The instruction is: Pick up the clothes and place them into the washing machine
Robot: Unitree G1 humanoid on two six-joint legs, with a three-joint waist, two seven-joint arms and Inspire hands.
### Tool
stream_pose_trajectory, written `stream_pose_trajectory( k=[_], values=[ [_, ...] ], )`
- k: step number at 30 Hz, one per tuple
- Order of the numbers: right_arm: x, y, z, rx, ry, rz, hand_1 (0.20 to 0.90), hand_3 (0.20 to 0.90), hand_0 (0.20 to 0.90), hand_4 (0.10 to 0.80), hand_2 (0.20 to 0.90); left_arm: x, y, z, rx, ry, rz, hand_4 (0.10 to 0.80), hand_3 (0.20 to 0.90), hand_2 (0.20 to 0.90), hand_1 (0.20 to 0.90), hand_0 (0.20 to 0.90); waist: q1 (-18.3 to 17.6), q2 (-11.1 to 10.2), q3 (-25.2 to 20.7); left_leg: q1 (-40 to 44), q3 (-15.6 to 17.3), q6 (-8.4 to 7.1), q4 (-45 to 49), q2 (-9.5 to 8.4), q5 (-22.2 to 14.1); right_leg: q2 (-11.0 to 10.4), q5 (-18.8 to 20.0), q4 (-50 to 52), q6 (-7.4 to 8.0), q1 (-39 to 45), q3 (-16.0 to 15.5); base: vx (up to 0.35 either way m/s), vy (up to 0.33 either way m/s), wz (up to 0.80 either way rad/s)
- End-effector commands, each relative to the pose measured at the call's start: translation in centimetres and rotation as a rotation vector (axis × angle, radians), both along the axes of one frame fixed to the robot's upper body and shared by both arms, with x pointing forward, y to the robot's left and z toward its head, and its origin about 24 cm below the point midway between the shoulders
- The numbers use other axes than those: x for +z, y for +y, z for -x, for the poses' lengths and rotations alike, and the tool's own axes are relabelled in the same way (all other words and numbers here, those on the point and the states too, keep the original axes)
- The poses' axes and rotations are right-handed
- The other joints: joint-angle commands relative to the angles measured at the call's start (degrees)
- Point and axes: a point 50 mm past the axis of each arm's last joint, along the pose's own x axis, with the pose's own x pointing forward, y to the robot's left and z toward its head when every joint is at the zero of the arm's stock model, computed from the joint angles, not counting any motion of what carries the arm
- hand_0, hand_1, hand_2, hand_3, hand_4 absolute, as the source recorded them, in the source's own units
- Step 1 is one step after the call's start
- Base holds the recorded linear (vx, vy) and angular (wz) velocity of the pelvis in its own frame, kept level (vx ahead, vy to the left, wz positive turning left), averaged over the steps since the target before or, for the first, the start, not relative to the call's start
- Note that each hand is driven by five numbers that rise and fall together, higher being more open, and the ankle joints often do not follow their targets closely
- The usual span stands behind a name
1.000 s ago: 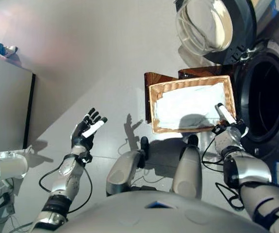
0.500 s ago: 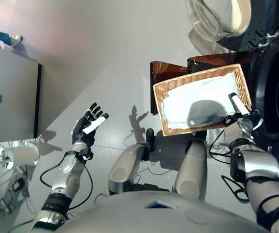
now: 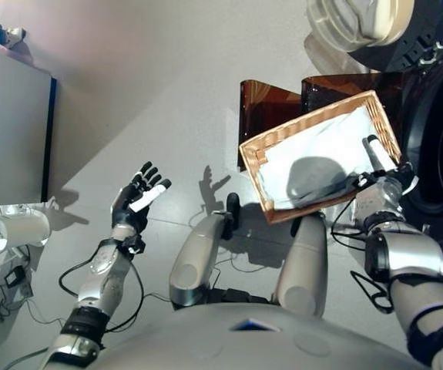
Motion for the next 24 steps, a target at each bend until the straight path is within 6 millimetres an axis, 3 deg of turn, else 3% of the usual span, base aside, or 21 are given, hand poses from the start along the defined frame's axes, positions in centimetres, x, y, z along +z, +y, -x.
stream_pose_trajectory(
  k=[1,3,4,5,6,8,14,15,19,21,22,24],
  values=[
    [-0.1,2.7,-1.8,0.123,-0.041,-0.035,0.9,0.9,0.9,0.8,0.9,3.3,3.6,-0.5,0.049,-0.145,-0.107,0.8,0.9,0.9,0.9,0.9,1.8,-1.5,-3.0,-5.1,2.9,1.22,2.6,-1.14,-0.1,0.9,0.5,1.5,-1.49,-1.2,1.0,0.0,0.0,0.0],
    [0.0,3.1,-2.1,0.169,-0.033,-0.018,0.862,0.862,0.862,0.773,0.862,3.4,3.6,-0.5,0.046,-0.148,-0.102,0.8,0.9,0.9,0.9,0.9,1.8,-1.8,-3.0,-5.6,2.9,1.27,3.1,-1.12,-0.4,0.9,0.3,1.9,-1.6,-1.6,1.2,0.0,0.0,0.0],
    [0.0,3.1,-2.1,0.169,-0.033,-0.018,0.54,0.54,0.54,0.543,0.54,3.4,3.7,-0.5,0.046,-0.148,-0.102,0.8,0.9,0.9,0.9,0.9,1.8,-1.8,-3.0,-5.6,2.9,1.27,3.1,-1.12,-0.4,0.9,0.3,2.0,-1.6,-1.7,1.2,0.087,-0.005,-0.04],
    [0.0,3.4,-2.3,0.221,-0.006,0.014,0.54,0.54,0.54,0.543,0.54,3.4,3.7,-0.5,0.042,-0.147,-0.101,0.8,0.9,0.9,0.9,0.9,2.0,-2.0,-3.2,-5.2,2.6,0.95,3.9,-1.26,-2.2,0.9,-1.7,3.0,-1.47,-1.3,1.4,-0.006,0.0,-0.04],
    [0.1,3.4,-2.3,0.222,-0.008,0.015,0.502,0.502,0.502,0.516,0.502,3.4,3.7,-0.6,0.044,-0.149,-0.1,0.8,0.9,0.9,0.9,0.9,1.9,-1.9,-3.1,-5.9,2.9,1.25,3.4,-1.09,-0.5,1.0,0.1,2.4,-1.75,-1.9,1.3,0.081,-0.006,-0.04],
    [0.4,3.7,-2.8,0.277,0.017,0.063,0.455,0.455,0.455,0.482,0.455,3.4,3.7,-0.5,0.042,-0.148,-0.101,0.8,0.9,0.9,0.9,0.9,2.1,-2.2,-3.1,-5.9,2.6,0.93,5.2,-1.16,-2.6,1.0,-2.1,4.1,-1.71,-2.0,1.5,0.034,-0.011,-0.01],
    [1.6,4.1,-3.9,0.35,0.059,0.155,0.529,0.529,0.529,0.535,0.529,3.6,4.0,-0.5,0.051,-0.153,-0.11,0.8,0.9,0.9,0.9,0.9,2.5,-2.6,-2.9,-8.2,2.7,0.94,11.2,-0.57,-5.0,0.9,-4.2,8.8,-2.26,-3.7,1.7,-0.005,-0.01,0.02],
    [1.7,4.2,-4.0,0.356,0.061,0.161,0.636,0.636,0.636,0.612,0.636,3.6,4.0,-0.6,0.05,-0.154,-0.112,0.8,0.9,0.9,0.9,0.9,2.6,-2.6,-2.9,-8.5,2.7,0.95,11.9,-0.51,-5.3,0.9,-4.6,9.4,-2.31,-3.8,1.6,0.0,0.0,0.0],
    [1.8,4.7,-4.4,0.4,0.067,0.187,0.691,0.691,0.691,0.651,0.691,3.9,4.1,-0.7,0.046,-0.163,-0.12,0.8,0.9,0.9,0.9,0.9,2.8,-2.8,-3.0,-9.3,2.7,1.03,13.2,-0.41,-6.0,0.9,-5.3,10.6,-2.49,-4.6,1.6,0.002,-0.004,0.01],
    [1.9,4.8,-4.5,0.416,0.07,0.196,0.387,0.387,0.387,0.433,0.387,4.0,4.2,-0.7,0.049,-0.165,-0.122,0.8,0.9,0.9,0.9,0.9,2.8,-2.8,-2.9,-9.7,2.7,1.18,13.7,-0.45,-6.2,0.9,-5.3,11.0,-2.51,-5.2,1.8,0.001,-0.004,0.05],
    [2.0,4.7,-4.6,0.416,0.072,0.2,0.2,0.2,0.2,0.3,0.2,4.0,4.2,-0.7,0.05,-0.167,-0.123,0.8,0.9,0.9,0.9,0.9,2.8,-2.8,-2.9,-9.8,2.8,1.24,13.8,-0.47,-6.2,1.0,-5.3,10.9,-2.51,-5.4,1.9,0.0,0.0,0.0],
    [2.2,4.7,-4.7,0.427,0.072,0.212,0.2,0.2,0.2,0.3,0.2,4.1,4.3,-0.7,0.052,-0.172,-0.127,0.8,0.9,0.9,0.9,0.9,2.8,-2.7,-2.7,-10.1,3.0,1.39,13.9,-0.53,-6.2,1.1,-5.1,11.0,-2.5,-5.8,1.9,0.0,0.0,0.0]
  ],
)
